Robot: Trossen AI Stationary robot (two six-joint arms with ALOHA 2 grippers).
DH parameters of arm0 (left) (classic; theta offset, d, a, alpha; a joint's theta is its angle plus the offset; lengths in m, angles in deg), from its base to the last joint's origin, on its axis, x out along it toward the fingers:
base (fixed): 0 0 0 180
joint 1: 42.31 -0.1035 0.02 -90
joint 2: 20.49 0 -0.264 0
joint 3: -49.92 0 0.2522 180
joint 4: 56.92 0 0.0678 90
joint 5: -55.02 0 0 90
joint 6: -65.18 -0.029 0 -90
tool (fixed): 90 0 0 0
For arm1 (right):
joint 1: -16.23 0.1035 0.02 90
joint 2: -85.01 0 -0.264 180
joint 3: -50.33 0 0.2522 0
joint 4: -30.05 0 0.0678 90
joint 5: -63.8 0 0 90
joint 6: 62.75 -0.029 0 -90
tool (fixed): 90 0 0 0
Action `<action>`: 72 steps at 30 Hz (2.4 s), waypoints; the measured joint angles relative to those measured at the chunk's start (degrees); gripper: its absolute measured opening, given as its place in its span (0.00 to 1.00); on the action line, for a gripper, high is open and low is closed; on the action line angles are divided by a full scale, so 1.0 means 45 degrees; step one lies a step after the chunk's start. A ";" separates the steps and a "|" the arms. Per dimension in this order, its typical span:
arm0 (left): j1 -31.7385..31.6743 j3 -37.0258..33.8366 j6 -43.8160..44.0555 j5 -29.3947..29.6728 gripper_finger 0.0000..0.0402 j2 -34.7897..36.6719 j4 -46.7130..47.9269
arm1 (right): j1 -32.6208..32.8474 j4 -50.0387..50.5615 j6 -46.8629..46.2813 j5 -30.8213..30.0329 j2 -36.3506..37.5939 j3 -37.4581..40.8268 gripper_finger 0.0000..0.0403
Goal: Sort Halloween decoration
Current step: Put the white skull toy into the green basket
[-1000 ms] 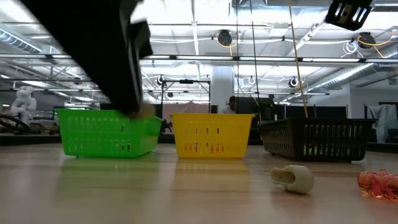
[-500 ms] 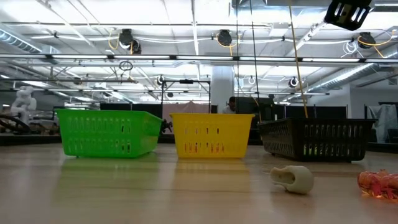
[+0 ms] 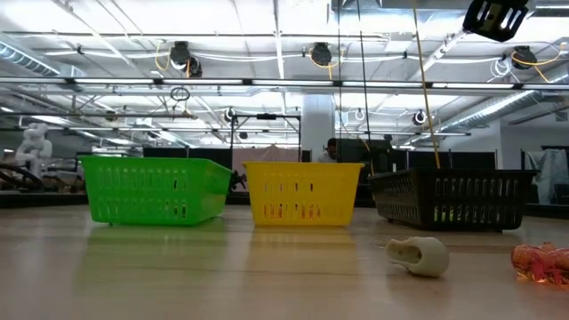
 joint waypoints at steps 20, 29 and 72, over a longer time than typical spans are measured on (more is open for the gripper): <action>-0.0347 0.0000 -0.2284 -0.0205 0.11 0.1125 -0.1026 | -0.0024 -0.0859 0.0334 -0.3085 0.0005 0.0000 0.40; -0.0398 0.0005 -0.3792 -0.1795 0.11 0.1513 -0.2518 | -0.0029 -0.0851 0.0873 -0.3721 0.0005 0.0000 0.40; -0.1753 -0.0005 -1.0626 -0.2849 0.11 0.1605 -0.0728 | -0.0039 -0.0676 0.3740 -0.3682 -0.0005 0.0000 0.40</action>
